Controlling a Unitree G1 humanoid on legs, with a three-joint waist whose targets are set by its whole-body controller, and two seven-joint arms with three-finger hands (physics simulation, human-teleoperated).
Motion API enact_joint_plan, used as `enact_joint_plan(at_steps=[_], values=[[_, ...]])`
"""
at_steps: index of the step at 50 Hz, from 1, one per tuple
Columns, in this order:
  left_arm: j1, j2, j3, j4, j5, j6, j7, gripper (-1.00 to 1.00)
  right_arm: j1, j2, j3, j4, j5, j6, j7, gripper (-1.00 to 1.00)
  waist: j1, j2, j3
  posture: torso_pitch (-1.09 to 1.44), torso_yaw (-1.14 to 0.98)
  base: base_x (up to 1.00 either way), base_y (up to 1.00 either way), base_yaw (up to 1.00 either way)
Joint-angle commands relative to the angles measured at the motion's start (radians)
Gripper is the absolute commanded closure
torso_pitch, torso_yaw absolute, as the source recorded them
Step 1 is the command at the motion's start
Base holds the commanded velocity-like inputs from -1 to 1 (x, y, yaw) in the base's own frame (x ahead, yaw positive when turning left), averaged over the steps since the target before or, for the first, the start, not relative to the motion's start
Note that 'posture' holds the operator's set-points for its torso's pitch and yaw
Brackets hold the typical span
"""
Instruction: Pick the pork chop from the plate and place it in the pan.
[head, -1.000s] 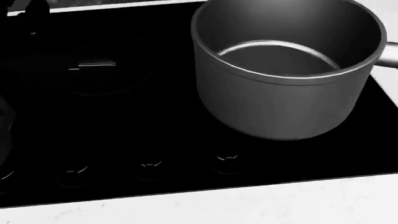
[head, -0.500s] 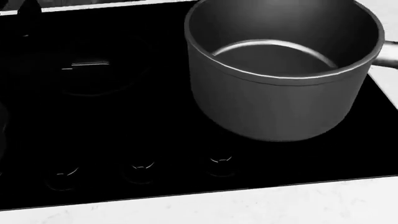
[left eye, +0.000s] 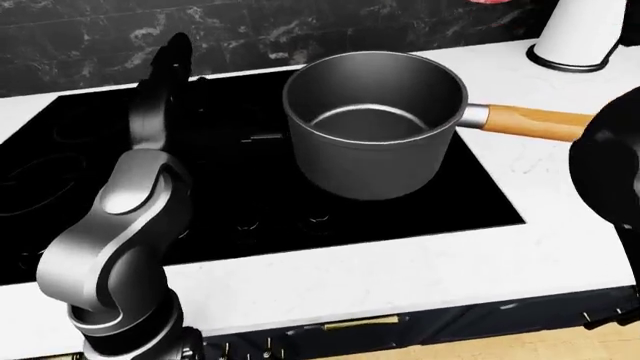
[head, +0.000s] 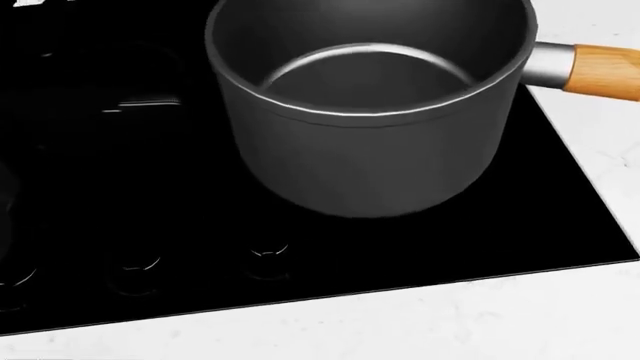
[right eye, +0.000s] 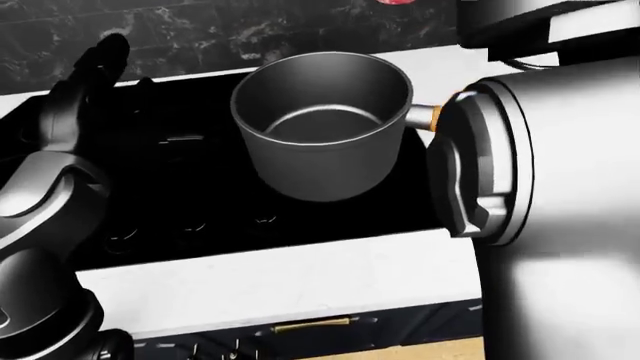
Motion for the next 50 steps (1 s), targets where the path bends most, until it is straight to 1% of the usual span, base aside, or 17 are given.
enact_joint_plan(at_steps=[1, 8, 13, 17, 22, 25, 33, 50], values=[[-0.035, 0.014, 0.014, -0.025, -0.002, -0.023, 0.003, -1.00, -0.053, 0.001, 0.003, -0.013, 0.015, -0.017, -0.057, 1.00, -0.002, -0.008, -0.030, 0.00, 0.00, 0.00, 0.00, 0.00], [-0.036, 0.017, 0.019, -0.020, -0.009, -0.024, 0.006, -1.00, -0.102, 0.033, 0.015, 0.092, 0.052, -0.040, -0.129, 1.00, -0.005, -0.015, -0.034, 0.00, 0.00, 0.00, 0.00, 0.00], [-0.032, 0.020, 0.016, -0.014, -0.010, -0.035, 0.006, -1.00, -0.122, 0.064, 0.015, 0.157, 0.089, -0.063, -0.195, 1.00, -0.005, -0.016, -0.035, 0.00, 0.00, 0.00, 0.00, 0.00], [-0.033, 0.022, 0.019, -0.011, -0.013, -0.035, 0.006, -1.00, -0.143, 0.085, 0.019, 0.201, 0.113, -0.076, -0.224, 1.00, -0.005, -0.016, -0.037, 0.00, 0.00, 0.00, 0.00, 0.00], [-0.036, 0.025, 0.031, -0.022, -0.028, -0.023, 0.013, -1.00, -0.129, 0.130, 0.018, 0.216, 0.156, -0.085, -0.274, 1.00, -0.003, -0.014, -0.036, 0.00, 0.00, 0.00, 0.00, 0.00], [-0.036, 0.029, 0.038, -0.027, -0.038, -0.020, 0.017, -1.00, -0.110, 0.144, 0.018, 0.222, 0.180, -0.090, -0.302, 1.00, -0.003, -0.013, -0.037, 0.00, 0.00, 0.00, 0.00, 0.00], [-0.040, 0.037, 0.038, -0.024, -0.054, -0.022, 0.028, -1.00, -0.076, 0.167, 0.033, 0.223, 0.217, -0.094, -0.326, 1.00, -0.001, -0.015, -0.040, 0.00, 0.00, 0.00, 0.00, 0.00], [-0.046, 0.049, 0.039, -0.014, -0.079, -0.029, 0.043, -1.00, -0.040, 0.221, 0.041, 0.237, 0.283, -0.100, -0.391, 1.00, -0.001, -0.010, -0.042, 0.00, 0.00, 0.00, 0.00, 0.00]])
